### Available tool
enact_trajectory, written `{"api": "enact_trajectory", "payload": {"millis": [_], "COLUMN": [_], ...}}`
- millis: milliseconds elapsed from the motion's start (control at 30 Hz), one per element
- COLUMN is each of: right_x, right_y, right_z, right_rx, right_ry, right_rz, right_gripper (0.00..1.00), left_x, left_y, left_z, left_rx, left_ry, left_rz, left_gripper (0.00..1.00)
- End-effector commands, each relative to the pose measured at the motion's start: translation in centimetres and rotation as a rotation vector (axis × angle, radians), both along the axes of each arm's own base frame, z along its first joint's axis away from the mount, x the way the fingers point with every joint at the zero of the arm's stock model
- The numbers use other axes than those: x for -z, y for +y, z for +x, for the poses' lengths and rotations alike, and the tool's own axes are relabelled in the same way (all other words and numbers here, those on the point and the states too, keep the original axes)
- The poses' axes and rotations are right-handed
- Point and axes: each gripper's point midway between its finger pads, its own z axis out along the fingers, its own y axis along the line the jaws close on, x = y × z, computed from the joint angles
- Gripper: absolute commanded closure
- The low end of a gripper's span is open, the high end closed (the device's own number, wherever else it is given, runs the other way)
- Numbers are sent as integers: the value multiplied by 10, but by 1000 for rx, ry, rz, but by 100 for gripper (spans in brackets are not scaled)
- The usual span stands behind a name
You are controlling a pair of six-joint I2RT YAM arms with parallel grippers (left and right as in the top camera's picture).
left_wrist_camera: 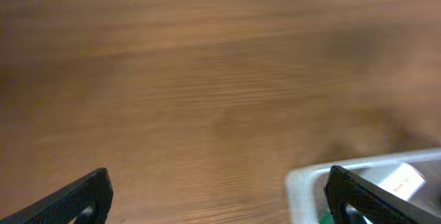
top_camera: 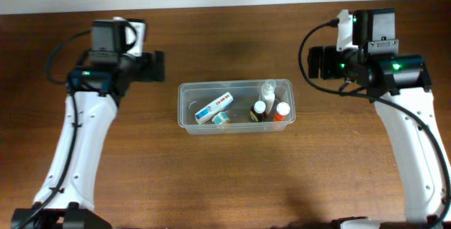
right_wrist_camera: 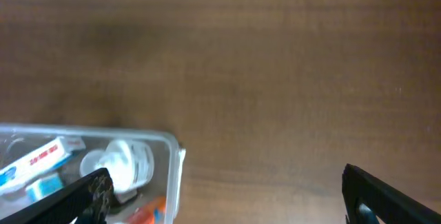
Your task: Pack container
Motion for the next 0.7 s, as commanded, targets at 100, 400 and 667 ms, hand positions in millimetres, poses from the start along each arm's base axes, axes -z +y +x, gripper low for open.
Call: {"api": "enact_trajectory", "payload": {"millis": [100,400,667], "right_x": [-3,3,8], "right_y": [-6,-7,-10], "right_z": [24,7,-39], "right_rx": [24,18,58], "right_ry": [-74,-8,92], "right_rz": [-34,-44,-20], "right_gripper": [2,2,2], "left_x": [2,8,-9], "left_y": [23,23,22], "left_z": [0,-25,-66], "left_rx": [-86,-87,-82], "left_ry": [12,99,50], "left_rz": [-23,-19,-19], "left_gripper": [1,1,1]}}
